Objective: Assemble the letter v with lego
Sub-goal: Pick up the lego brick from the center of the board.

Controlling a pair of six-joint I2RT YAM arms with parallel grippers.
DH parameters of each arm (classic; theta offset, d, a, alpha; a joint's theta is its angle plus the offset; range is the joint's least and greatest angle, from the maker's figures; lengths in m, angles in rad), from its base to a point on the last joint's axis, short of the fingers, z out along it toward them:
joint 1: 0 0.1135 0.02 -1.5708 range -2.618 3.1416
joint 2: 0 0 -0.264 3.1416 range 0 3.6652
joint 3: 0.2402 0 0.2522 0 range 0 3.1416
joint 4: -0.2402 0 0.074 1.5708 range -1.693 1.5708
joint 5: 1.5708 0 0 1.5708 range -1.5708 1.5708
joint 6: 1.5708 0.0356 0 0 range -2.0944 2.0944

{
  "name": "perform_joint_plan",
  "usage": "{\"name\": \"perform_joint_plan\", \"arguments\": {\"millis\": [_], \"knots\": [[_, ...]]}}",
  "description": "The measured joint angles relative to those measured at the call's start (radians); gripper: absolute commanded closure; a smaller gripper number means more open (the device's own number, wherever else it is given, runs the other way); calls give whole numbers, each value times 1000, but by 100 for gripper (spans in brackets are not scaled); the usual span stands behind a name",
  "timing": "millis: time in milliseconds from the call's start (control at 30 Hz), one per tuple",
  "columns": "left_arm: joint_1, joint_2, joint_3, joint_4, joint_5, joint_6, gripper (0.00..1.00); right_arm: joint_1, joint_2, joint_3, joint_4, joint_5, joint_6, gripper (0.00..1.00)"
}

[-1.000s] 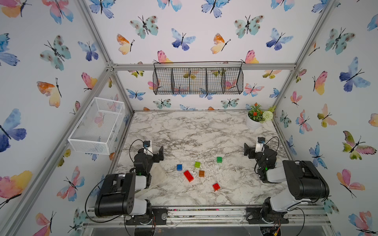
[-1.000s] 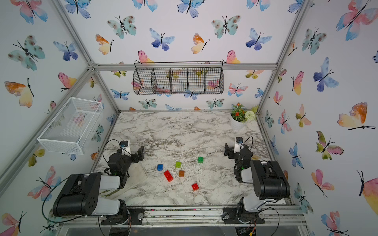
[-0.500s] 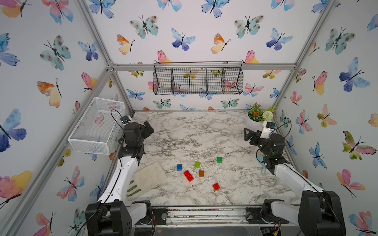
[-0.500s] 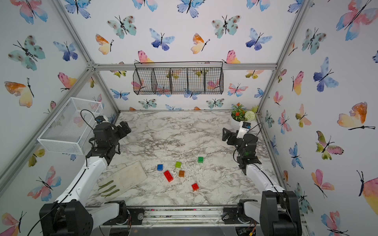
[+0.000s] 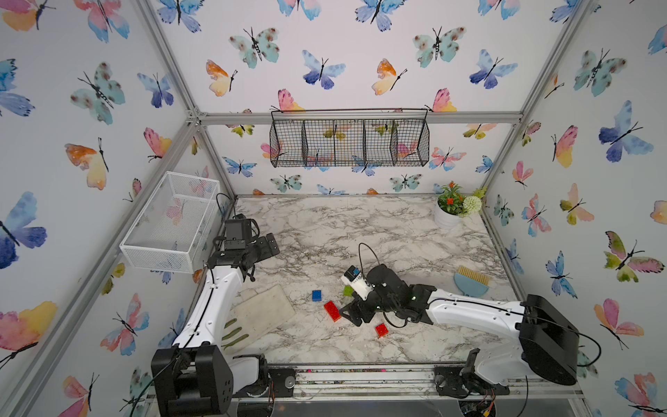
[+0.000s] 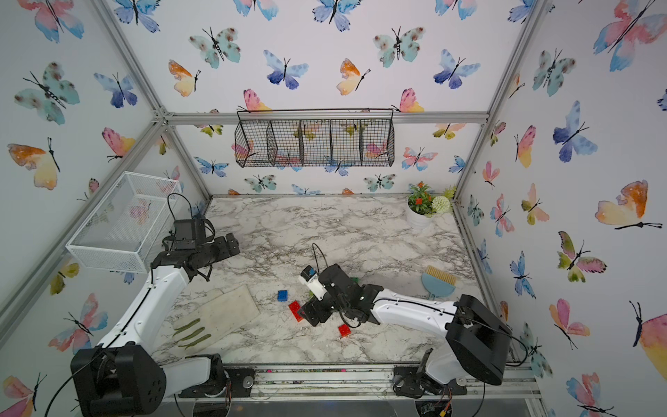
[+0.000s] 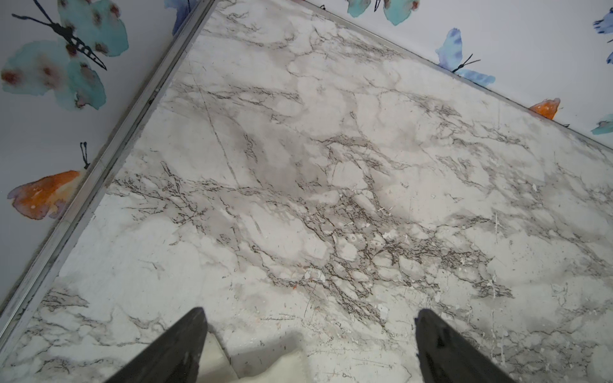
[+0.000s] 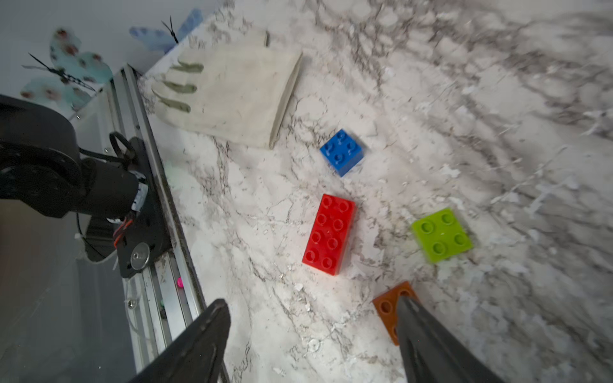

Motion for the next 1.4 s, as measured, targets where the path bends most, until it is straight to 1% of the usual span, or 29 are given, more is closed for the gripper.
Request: {"name": "perform_joint_plan", "arguments": {"millis": [100,267,500,700,800,867,1033,1233,1333,1400], "knots": [[0,-5,-14,-12,-11,7,2,45,105,60,-46,47,0,18],[4,-32,-53,-33,-43,9,2,61,225,148,-105,112,0,21],[4,-35,-56,-34,-63,11,2,63,308,250,-149,162,0,24],[4,-50,-56,-35,-72,13,2,68,346,268,-153,164,-11,24],[4,-53,-56,-35,-77,13,2,82,371,293,-158,177,-21,26],[4,-53,-56,-35,-80,13,2,92,384,311,-166,187,-27,29],[4,-53,-56,-35,-86,13,2,102,415,345,-195,202,-43,45],[4,-53,-56,-35,-97,14,2,103,431,354,-233,222,-74,59],[4,-53,-56,-35,-99,13,2,103,433,355,-253,238,-91,64],[4,-53,-56,-35,-99,14,2,103,433,364,-267,248,-109,71]]}}
